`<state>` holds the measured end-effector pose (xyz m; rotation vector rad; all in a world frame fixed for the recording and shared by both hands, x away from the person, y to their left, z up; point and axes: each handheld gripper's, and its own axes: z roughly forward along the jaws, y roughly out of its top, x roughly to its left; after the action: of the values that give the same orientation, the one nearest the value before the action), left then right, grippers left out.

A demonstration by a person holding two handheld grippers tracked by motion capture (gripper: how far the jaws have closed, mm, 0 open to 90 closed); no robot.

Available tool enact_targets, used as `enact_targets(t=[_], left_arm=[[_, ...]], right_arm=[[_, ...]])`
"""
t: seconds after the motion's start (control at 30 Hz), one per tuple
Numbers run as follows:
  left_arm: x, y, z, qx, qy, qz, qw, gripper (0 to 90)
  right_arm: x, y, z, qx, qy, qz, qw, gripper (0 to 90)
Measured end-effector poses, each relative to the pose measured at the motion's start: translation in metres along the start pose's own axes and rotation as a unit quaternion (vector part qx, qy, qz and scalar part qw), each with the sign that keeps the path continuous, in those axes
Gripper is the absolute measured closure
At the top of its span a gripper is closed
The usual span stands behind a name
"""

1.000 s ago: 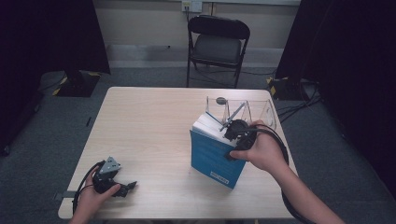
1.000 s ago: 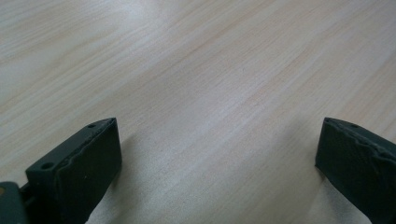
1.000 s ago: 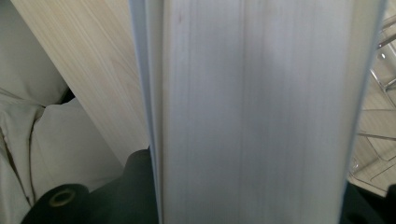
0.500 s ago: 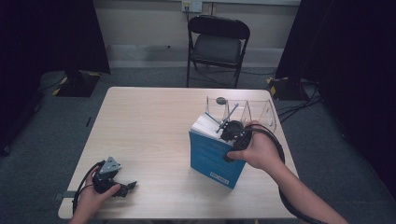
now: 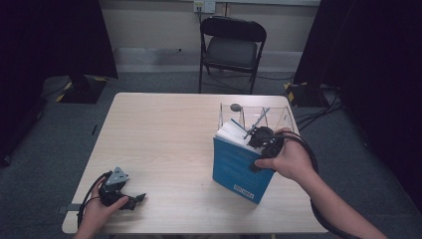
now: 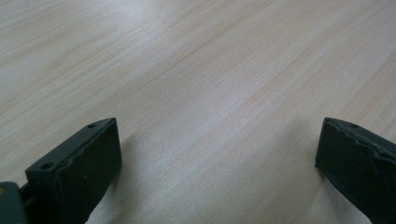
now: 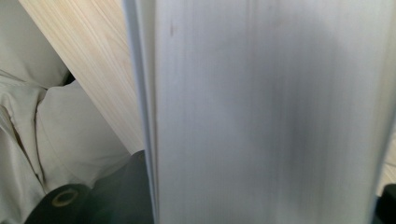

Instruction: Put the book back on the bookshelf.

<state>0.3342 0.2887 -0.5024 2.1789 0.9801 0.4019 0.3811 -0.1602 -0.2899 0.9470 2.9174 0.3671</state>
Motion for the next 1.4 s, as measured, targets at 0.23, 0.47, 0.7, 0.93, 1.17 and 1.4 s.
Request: enact_targets(t=[0.23, 0.47, 0.7, 0.93, 1.17, 1.4], left_arm=[[0.000, 0.000, 0.000, 0.000, 0.000, 0.000, 1.0000, 0.0], [-0.001, 0.000, 0.000, 0.000, -0.001, -0.006, 1.0000, 0.0], [-0.001, 0.000, 0.000, 0.000, -0.002, -0.006, 1.0000, 0.0], [-0.001, 0.000, 0.000, -0.001, -0.002, -0.005, 1.0000, 0.0], [-0.001, 0.000, 0.000, 0.000, -0.001, -0.006, 1.0000, 0.0], [0.000, 0.000, 0.000, 0.000, -0.002, -0.005, 1.0000, 0.0]], right_arm=[[-0.007, -0.013, -0.011, -0.002, -0.007, 0.018, 0.9998, 61.5], [-0.012, -0.023, -0.023, 0.006, -0.009, 0.035, 0.9993, 61.5], [-0.016, -0.031, -0.029, 0.003, -0.011, 0.045, 0.9989, 61.6], [-0.022, -0.044, -0.034, 0.000, -0.010, 0.068, 0.9977, 61.6], [-0.029, -0.058, -0.037, 0.001, -0.012, 0.095, 0.9954, 61.6], [-0.038, -0.071, -0.046, 0.001, -0.020, 0.121, 0.9925, 61.6]])
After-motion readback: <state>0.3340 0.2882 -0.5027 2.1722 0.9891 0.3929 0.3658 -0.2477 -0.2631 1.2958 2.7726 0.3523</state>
